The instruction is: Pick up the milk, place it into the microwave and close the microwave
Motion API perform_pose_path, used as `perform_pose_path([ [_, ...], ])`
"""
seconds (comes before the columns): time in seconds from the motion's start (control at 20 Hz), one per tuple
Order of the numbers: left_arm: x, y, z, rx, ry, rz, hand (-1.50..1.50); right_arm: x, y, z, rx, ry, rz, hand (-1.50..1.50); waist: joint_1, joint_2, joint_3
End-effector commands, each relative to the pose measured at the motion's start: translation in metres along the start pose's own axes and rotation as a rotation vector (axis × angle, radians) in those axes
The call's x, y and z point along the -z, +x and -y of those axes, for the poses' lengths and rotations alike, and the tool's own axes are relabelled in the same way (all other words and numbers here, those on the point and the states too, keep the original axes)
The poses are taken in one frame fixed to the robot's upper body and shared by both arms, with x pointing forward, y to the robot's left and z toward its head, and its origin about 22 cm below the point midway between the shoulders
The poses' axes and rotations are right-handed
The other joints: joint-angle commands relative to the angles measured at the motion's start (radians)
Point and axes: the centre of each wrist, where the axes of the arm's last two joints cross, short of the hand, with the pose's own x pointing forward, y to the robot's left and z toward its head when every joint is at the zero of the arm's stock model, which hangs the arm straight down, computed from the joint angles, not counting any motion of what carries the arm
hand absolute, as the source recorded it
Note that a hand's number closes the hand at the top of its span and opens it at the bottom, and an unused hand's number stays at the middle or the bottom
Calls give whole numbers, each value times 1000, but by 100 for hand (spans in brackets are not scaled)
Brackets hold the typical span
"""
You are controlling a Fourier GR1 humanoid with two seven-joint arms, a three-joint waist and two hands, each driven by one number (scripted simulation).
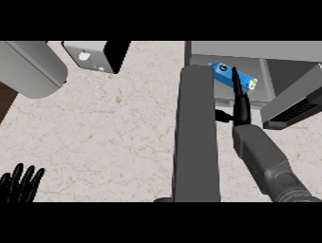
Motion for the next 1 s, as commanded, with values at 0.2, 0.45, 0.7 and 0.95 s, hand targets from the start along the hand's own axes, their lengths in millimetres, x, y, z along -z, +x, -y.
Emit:
perform_pose_path([
  [0.2, -14, 16, 2, 1, 27, -28, -150, -56, -35, 2, 109, 7, 28, -150, -37, -18, -2],
  [0.45, -2, 12, 14, 13, 19, -41, -150, -70, -47, 17, 196, 66, 35, -150, -61, -27, -4],
  [0.7, -9, 5, 19, 37, -48, -95, -150, -108, -65, 28, 248, 140, 22, -150, -71, -31, -4],
  [0.95, -6, -7, 31, 29, -57, -102, -150, -121, -72, 49, 224, 82, 13, -150, -86, -38, -6],
])
